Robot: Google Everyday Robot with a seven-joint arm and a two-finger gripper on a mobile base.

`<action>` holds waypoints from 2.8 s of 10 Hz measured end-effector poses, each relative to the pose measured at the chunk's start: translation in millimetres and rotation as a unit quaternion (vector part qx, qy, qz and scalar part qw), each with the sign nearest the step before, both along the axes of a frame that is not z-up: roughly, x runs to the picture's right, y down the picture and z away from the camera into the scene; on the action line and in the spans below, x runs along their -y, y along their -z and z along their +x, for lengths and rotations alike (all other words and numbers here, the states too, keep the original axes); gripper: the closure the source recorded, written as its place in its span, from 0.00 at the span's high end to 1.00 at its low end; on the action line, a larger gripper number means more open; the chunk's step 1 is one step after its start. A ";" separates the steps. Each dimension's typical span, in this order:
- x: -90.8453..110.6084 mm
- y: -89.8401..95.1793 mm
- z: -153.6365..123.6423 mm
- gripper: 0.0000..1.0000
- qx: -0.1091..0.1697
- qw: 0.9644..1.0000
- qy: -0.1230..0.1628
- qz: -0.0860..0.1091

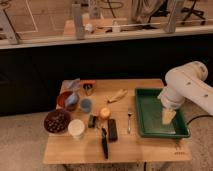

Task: Place apple in tray

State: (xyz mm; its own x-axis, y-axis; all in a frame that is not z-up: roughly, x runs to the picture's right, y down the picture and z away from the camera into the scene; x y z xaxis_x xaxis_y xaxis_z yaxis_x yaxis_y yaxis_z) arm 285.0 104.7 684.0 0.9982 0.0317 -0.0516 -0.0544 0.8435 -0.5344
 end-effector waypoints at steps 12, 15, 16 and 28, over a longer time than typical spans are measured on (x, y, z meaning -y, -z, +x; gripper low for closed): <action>48.9 -79.0 -135.3 0.80 0.210 0.976 0.035 0.047; 49.0 -79.1 -135.9 0.80 0.210 0.976 0.035 0.047; 49.0 -79.2 -135.8 0.80 0.210 0.976 0.035 0.047; 56.3 -108.1 -187.2 0.80 0.276 0.955 0.072 0.081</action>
State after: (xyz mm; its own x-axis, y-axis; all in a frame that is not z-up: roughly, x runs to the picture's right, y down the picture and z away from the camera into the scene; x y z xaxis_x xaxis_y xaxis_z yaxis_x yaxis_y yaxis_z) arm 97.8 48.4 792.1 0.8665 -0.1440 0.4780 0.3202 0.8949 -0.3109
